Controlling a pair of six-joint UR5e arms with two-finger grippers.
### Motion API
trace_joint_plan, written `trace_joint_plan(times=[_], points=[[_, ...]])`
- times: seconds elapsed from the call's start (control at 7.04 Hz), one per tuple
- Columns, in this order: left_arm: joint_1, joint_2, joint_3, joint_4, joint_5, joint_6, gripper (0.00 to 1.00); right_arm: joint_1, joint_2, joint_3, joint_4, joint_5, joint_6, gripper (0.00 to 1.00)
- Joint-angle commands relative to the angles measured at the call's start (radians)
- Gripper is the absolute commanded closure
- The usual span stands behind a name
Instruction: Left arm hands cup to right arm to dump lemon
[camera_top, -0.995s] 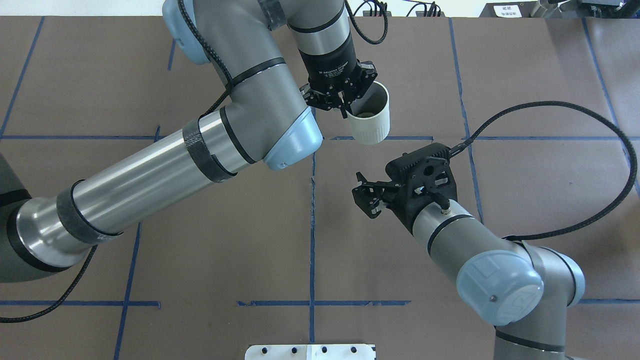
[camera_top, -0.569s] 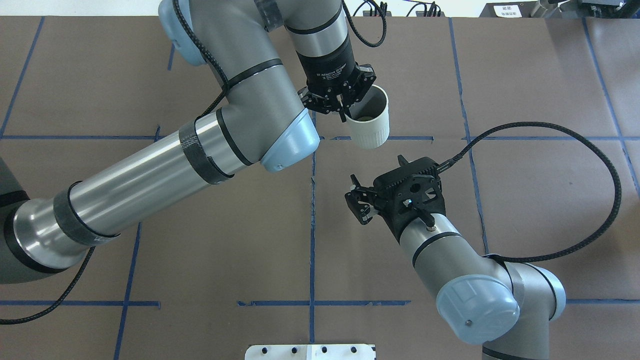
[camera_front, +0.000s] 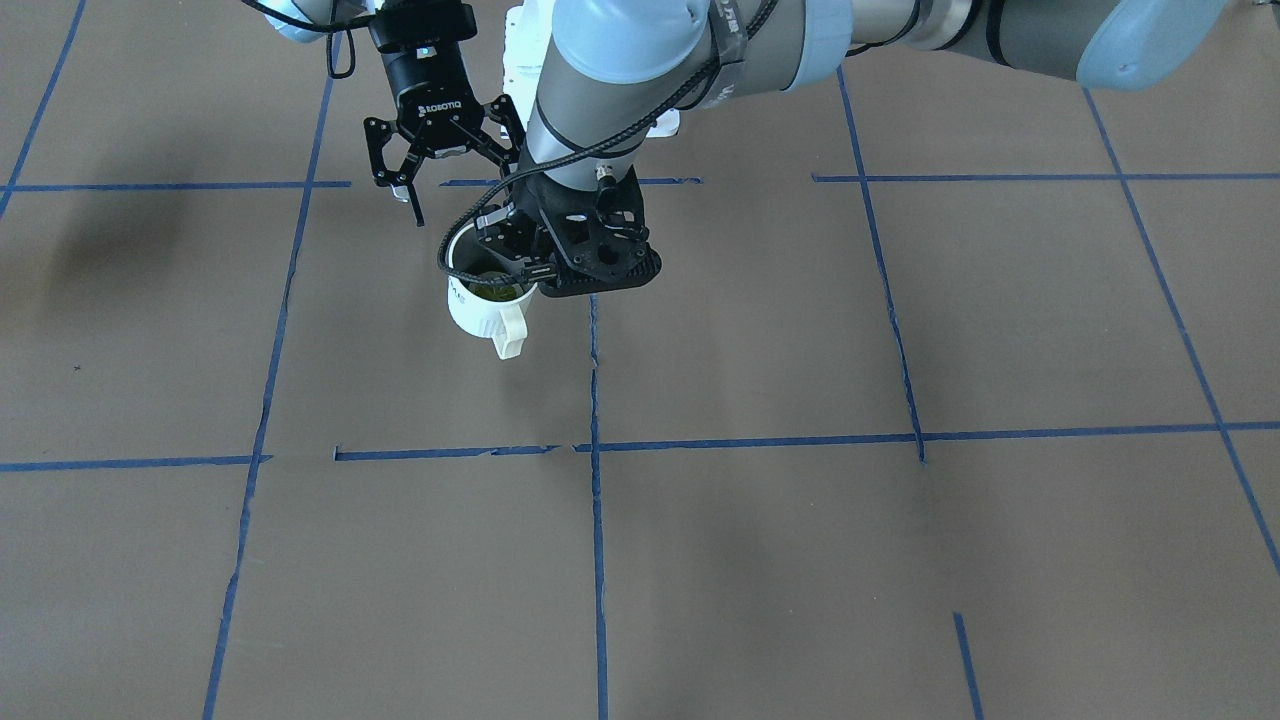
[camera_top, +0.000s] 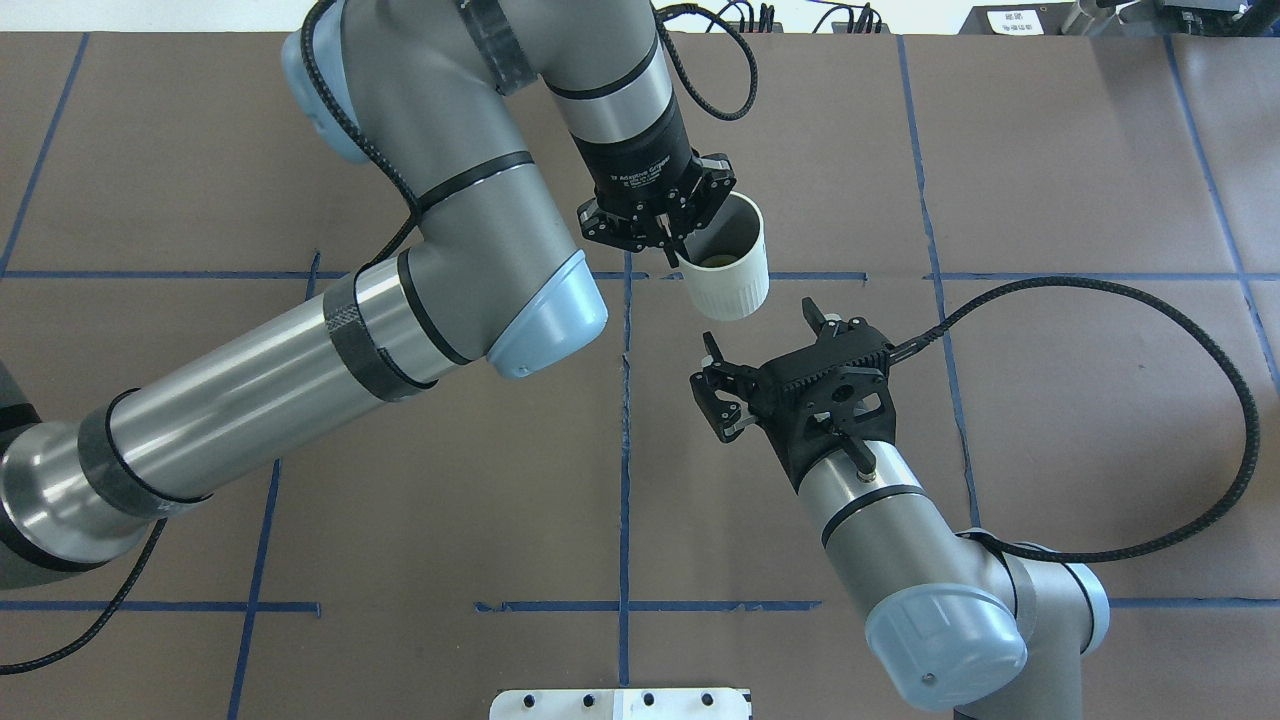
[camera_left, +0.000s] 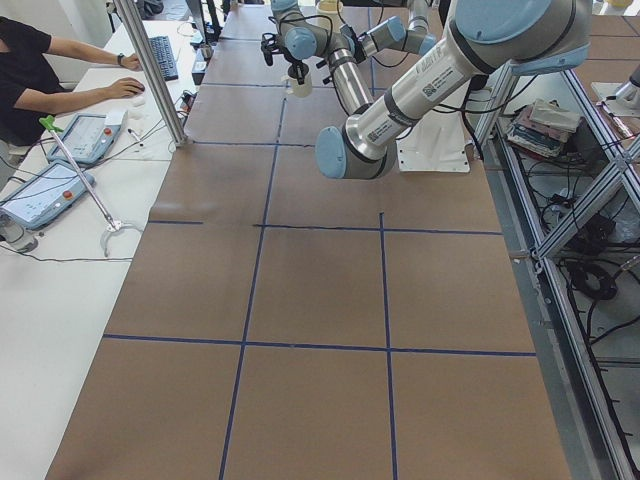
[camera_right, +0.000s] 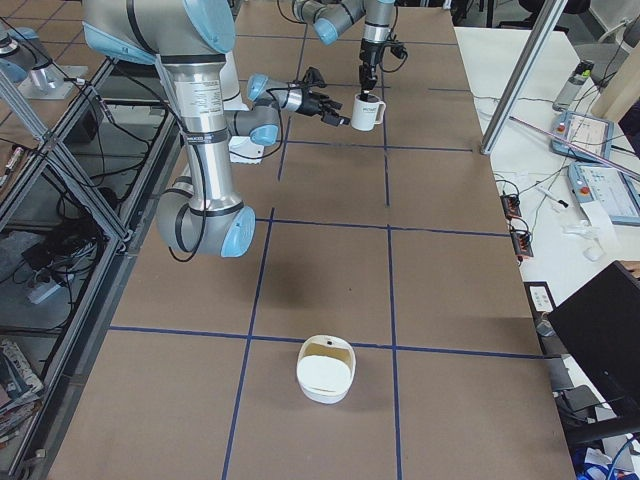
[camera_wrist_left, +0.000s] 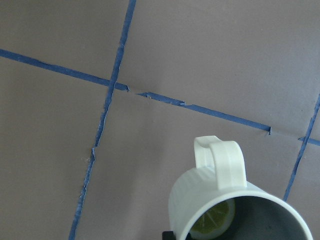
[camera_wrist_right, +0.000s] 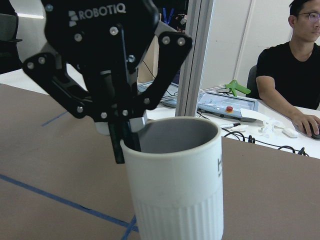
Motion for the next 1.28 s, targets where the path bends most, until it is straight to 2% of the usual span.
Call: trace_joint_plan(times=[0.0, 0.71, 1.14], points=[[0.043, 0.018, -0.027, 0.006, 0.002, -0.001, 1.00, -0.001, 0.001, -0.013, 0.001, -0.004, -0.002, 0.00], [0.063, 0.010, -0.031, 0.008, 0.005, -0.001, 1.00, -0.029, -0.001, -0.022, 0.001, -0.007, -0.054, 0.00], [0.080, 0.013, -0.051, 0.029, 0.003, -0.003, 1.00, -0.027, 0.001, -0.030, 0.001, -0.038, -0.105, 0.00]])
